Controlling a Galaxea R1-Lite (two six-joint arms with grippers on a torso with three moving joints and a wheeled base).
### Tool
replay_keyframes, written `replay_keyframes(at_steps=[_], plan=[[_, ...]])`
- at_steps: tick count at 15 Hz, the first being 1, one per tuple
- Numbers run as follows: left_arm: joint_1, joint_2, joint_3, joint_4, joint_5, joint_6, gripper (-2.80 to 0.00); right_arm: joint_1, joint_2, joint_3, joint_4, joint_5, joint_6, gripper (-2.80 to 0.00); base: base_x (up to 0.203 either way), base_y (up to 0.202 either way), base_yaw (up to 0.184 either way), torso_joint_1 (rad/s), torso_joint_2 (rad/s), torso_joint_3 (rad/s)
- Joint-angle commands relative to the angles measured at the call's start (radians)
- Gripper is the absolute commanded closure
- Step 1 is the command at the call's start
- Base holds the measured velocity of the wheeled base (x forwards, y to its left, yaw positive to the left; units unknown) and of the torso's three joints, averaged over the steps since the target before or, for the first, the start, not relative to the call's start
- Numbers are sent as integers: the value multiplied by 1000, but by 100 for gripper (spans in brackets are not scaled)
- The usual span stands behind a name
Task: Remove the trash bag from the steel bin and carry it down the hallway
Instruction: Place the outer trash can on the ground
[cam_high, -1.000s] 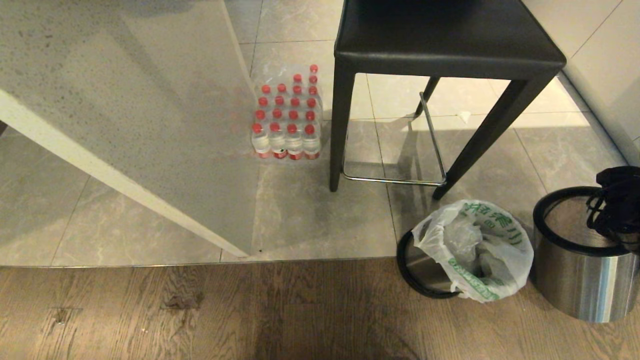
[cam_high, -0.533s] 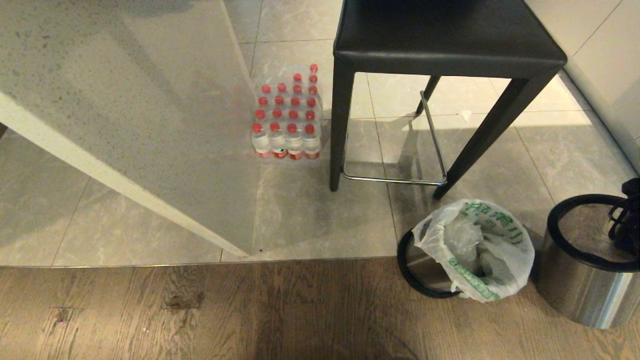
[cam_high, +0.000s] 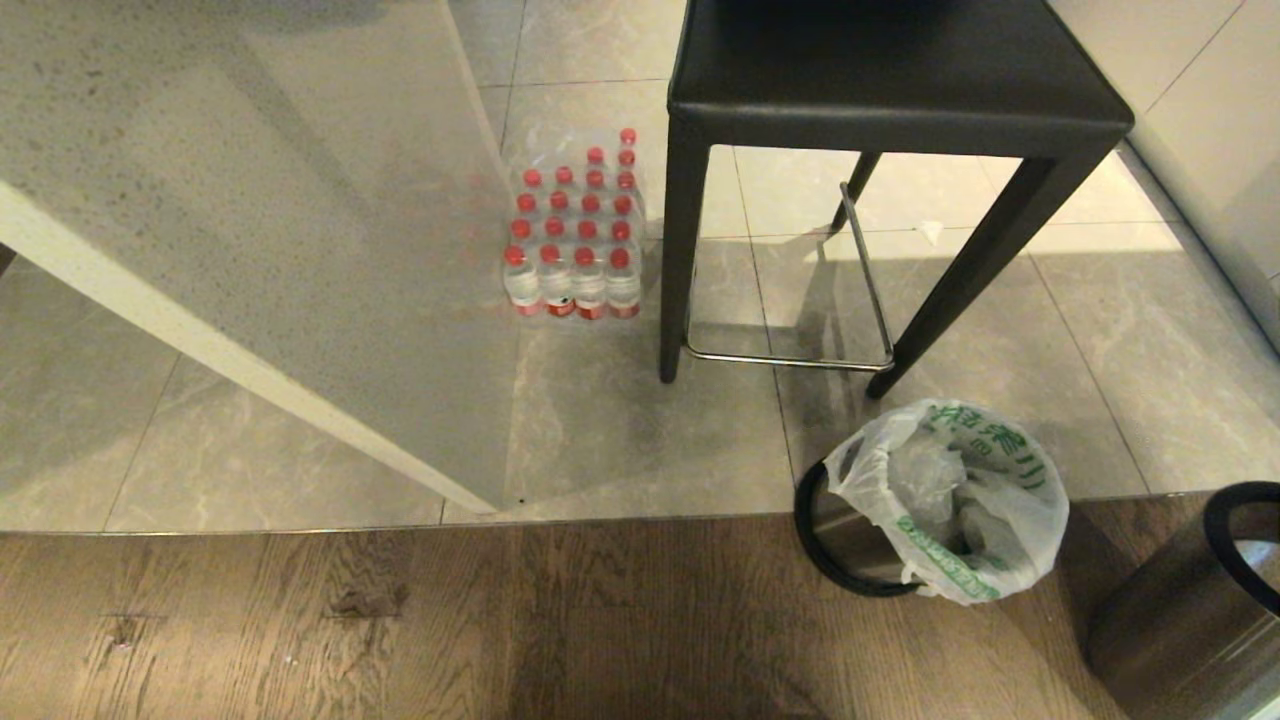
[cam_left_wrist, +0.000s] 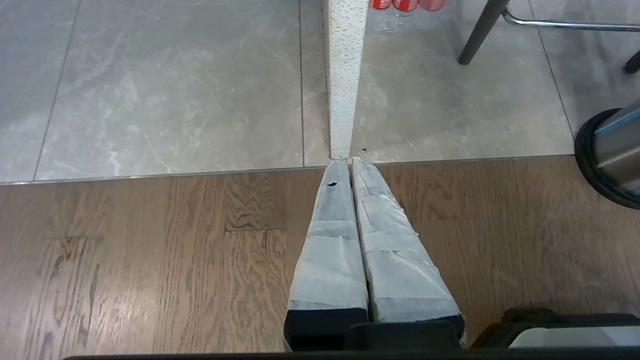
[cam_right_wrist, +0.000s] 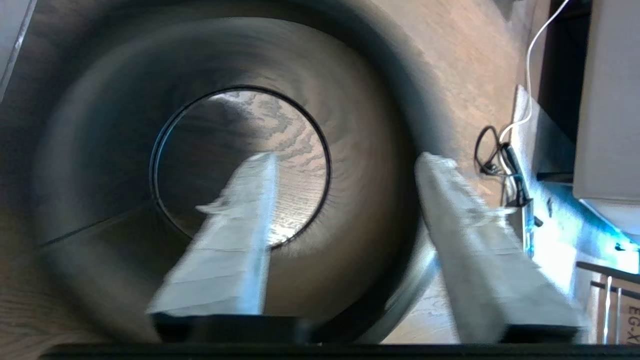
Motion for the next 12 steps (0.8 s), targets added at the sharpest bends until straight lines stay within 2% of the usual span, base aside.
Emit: replay_keyframes(at_steps=[1, 8, 12], plan=[[0, 0, 0, 0, 0, 0, 0, -5, -14, 3, -10, -1, 3, -280, 0, 0, 0, 0, 0, 0], [0, 0, 0, 0, 0, 0, 0, -9, -179, 103, -9, 1, 3, -280, 0, 0, 0, 0, 0, 0], [0, 0, 0, 0, 0, 0, 0, -3, -267, 153, 6, -1, -30, -280, 0, 0, 0, 0, 0, 0]])
